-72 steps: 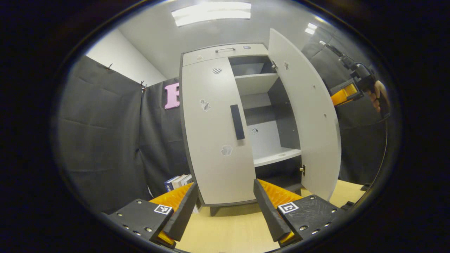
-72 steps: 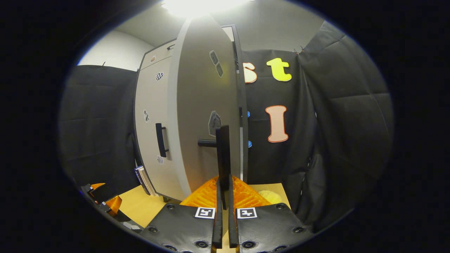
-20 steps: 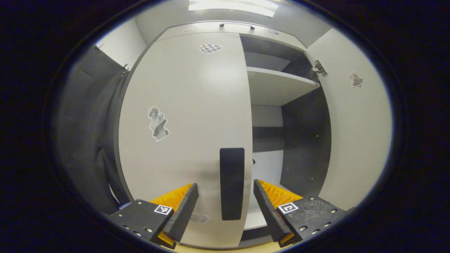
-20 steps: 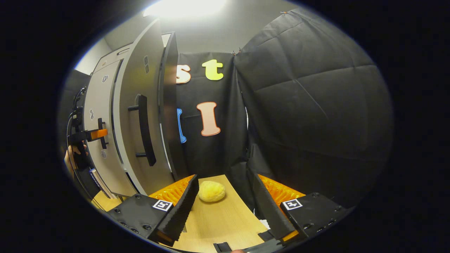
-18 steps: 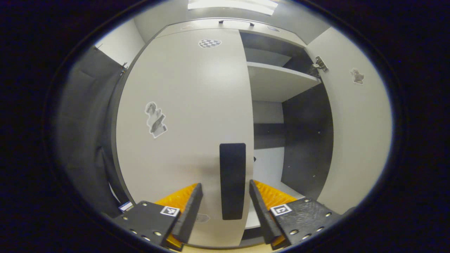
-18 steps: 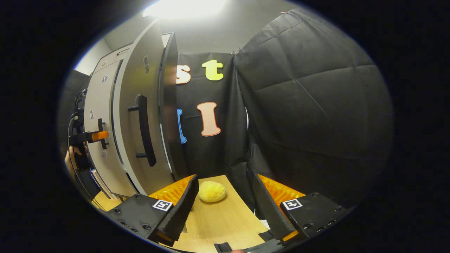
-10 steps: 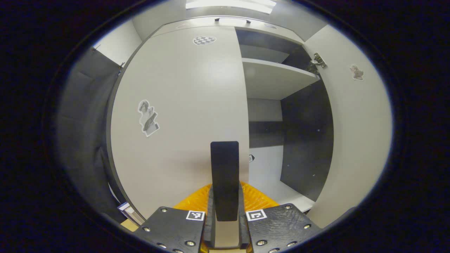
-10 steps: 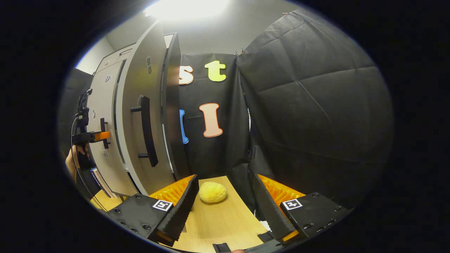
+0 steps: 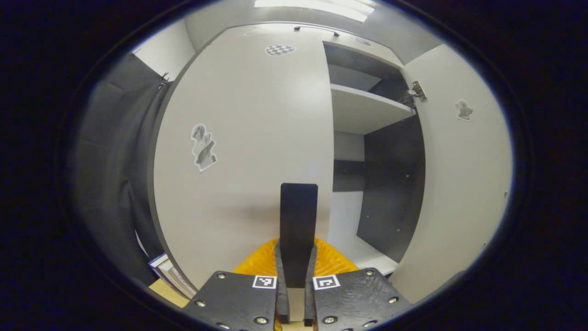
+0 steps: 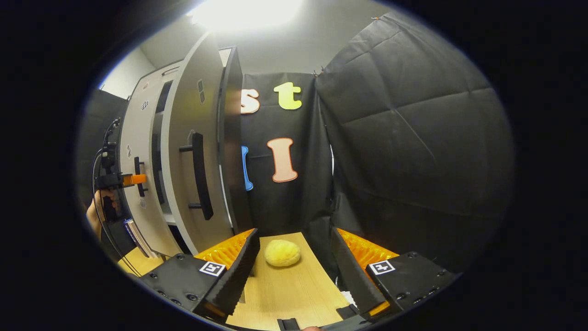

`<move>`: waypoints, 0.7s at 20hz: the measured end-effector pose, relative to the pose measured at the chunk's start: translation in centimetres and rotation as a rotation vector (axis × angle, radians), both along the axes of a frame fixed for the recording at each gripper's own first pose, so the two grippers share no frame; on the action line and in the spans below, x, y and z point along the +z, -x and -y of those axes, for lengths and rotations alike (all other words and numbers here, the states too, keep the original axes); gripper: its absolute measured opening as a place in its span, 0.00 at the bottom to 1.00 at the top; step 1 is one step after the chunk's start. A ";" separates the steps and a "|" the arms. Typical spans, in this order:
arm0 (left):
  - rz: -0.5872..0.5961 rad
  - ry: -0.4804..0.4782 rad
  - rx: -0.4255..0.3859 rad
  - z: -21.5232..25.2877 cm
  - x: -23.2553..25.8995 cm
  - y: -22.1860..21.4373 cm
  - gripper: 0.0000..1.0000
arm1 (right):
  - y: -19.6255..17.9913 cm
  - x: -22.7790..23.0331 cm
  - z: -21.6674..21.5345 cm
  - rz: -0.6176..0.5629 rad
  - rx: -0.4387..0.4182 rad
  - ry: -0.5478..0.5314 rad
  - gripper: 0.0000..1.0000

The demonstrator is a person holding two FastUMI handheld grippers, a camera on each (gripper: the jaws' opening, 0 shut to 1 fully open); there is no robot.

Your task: Open the right door of the double-door shoe cabinet with the right hand, and open the left door with the left hand.

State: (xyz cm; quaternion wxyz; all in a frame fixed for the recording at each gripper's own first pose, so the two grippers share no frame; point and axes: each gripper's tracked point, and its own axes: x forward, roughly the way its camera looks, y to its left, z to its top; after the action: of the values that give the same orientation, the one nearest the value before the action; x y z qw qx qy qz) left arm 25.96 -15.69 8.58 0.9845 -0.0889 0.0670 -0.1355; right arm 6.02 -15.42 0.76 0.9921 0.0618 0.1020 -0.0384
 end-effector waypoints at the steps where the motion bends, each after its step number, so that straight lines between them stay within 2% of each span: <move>1: -0.002 0.000 -0.006 -0.2 0.1 0.4 0.15 | 0.1 0.1 0.0 0.003 0.006 0.001 1.00; 2: -0.006 0.002 -0.011 -0.4 0.0 0.7 0.15 | 0.1 0.2 0.1 0.007 0.011 0.004 0.97; 6: -0.017 -0.007 0.000 -1.6 -0.1 2.7 0.14 | 0.3 0.6 0.0 0.014 0.054 0.022 0.98; 9: -0.017 -0.022 0.028 -2.7 0.2 4.4 0.14 | 0.9 0.6 0.1 0.020 0.087 0.023 1.00; 10: -0.018 -0.018 0.038 -3.2 0.1 5.1 0.12 | 1.1 0.6 0.2 0.021 0.099 0.021 0.97; 14: -0.017 -0.017 0.069 -5.1 0.3 6.9 0.13 | 2.0 0.0 0.5 0.020 0.118 0.015 0.97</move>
State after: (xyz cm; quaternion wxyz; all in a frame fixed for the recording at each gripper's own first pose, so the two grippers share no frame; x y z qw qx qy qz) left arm 19.03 -10.59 8.88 0.9887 -0.0840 0.0731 -0.1000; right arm 3.99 -15.91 0.79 0.9941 0.0484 0.0952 0.0199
